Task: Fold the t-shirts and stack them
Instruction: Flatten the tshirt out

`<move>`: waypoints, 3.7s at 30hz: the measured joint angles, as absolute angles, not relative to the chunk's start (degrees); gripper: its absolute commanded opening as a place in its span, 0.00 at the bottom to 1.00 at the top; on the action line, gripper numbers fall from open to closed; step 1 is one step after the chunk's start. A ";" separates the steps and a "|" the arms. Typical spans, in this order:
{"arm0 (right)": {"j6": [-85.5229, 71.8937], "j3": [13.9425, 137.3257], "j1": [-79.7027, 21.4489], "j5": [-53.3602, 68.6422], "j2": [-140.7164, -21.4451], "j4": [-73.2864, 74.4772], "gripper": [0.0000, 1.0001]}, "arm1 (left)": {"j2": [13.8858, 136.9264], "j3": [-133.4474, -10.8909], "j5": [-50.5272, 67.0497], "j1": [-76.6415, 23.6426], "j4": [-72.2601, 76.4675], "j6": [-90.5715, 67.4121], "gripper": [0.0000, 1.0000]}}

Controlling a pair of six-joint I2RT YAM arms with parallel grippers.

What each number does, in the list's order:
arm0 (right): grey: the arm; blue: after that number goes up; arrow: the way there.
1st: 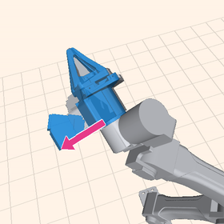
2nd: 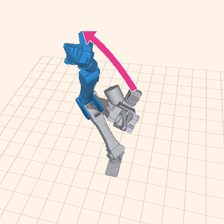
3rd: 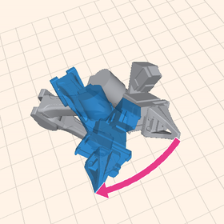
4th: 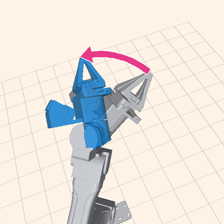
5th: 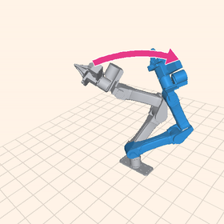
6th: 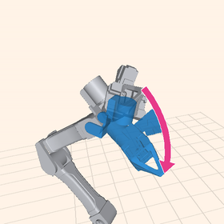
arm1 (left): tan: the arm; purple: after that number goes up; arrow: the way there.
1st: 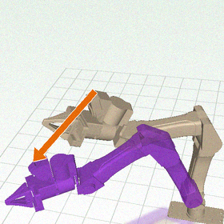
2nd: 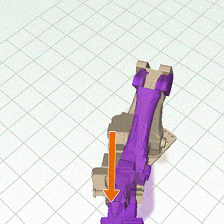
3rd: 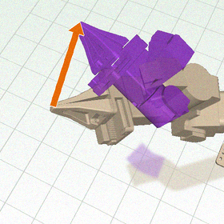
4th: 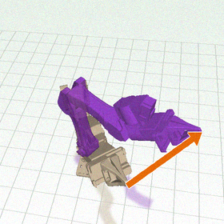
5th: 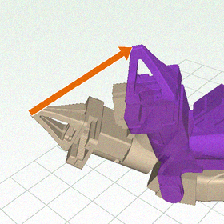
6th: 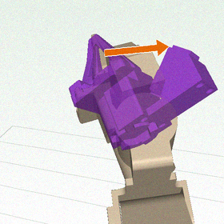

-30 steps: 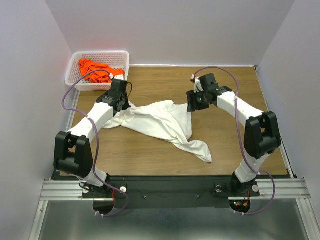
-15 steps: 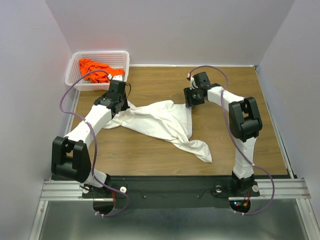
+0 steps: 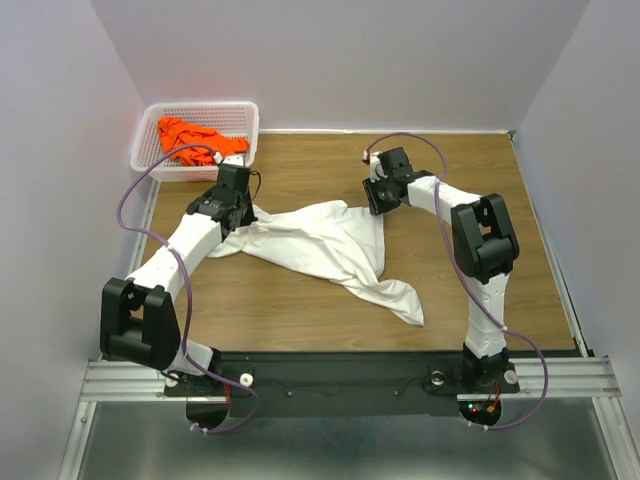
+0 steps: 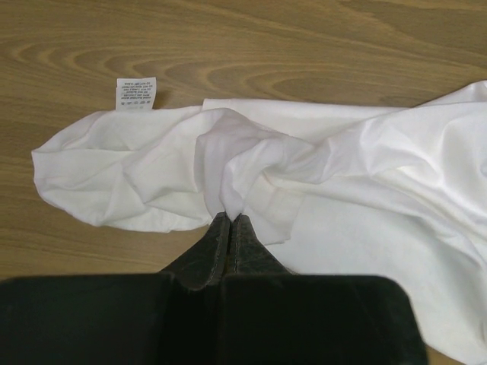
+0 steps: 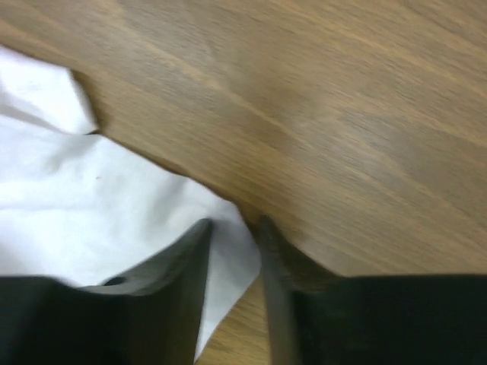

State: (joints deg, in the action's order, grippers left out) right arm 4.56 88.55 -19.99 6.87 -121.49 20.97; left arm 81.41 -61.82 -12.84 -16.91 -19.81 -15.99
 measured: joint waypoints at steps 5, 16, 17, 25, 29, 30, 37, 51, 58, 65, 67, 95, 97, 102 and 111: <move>4.67 87.11 -21.71 4.80 -120.79 19.18 0.01 | 81.01 -61.82 -14.39 -16.91 -20.51 -15.73 0.00; 1.61 93.47 -14.87 -9.50 -114.30 24.51 0.01 | 82.04 -75.70 -20.93 -16.91 -22.96 -9.65 0.00; 1.37 95.98 -13.17 -10.72 -112.71 24.45 0.01 | 82.56 -79.11 -21.30 -16.91 -22.81 -8.27 0.00; 2.83 112.07 -10.17 -17.06 -100.22 22.44 0.00 | 87.07 -101.71 -22.04 -17.98 -18.98 2.37 0.00; 3.81 113.93 -10.57 -17.93 -95.68 21.78 0.01 | 86.56 -107.33 -21.87 -18.00 -16.03 7.33 0.00; 4.12 113.91 -10.57 -18.02 -94.65 21.82 0.01 | 86.32 -108.53 -21.50 -18.00 -15.38 8.86 0.00; 7.33 107.46 -10.59 -17.10 -84.36 20.71 0.01 | 80.31 -110.06 -15.35 -18.04 -14.66 16.25 0.00; 15.44 106.37 -10.59 -11.75 -66.50 14.61 0.01 | 68.23 -116.71 0.86 -18.04 -11.79 21.71 0.00; 18.37 106.43 -10.55 -13.10 -66.89 13.54 0.01 | 73.89 -120.84 5.19 -17.89 -10.57 24.47 0.00; 20.95 97.10 -10.11 -20.12 -71.09 12.49 0.01 | 82.24 -111.90 8.16 -17.87 -8.60 27.44 0.00; 21.80 93.12 -9.80 -22.39 -74.76 12.16 0.01 | 87.55 -108.66 8.10 -17.87 -8.43 27.99 0.00; 4.62 91.55 -3.75 -25.93 -111.24 13.65 0.77 | 120.60 -110.52 -19.25 -20.51 -2.44 3.60 0.78; 0.89 89.30 -3.73 -24.03 -107.11 15.11 0.76 | 117.16 -109.16 -21.32 -20.51 -4.73 -0.19 0.77; -10.20 77.45 -3.70 -15.09 -95.15 16.38 0.69 | 106.78 -101.19 -22.85 -20.45 -10.24 -8.78 0.70; -22.02 51.75 0.34 -0.84 -80.68 20.67 0.50 | 85.27 -62.06 -19.33 -20.23 -15.35 -20.88 0.49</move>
State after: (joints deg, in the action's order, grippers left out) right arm -22.02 51.75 0.34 -0.84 -80.68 20.67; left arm 85.27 -62.06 -19.33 -20.23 -15.35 -20.88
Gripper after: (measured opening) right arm 0.515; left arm 0.533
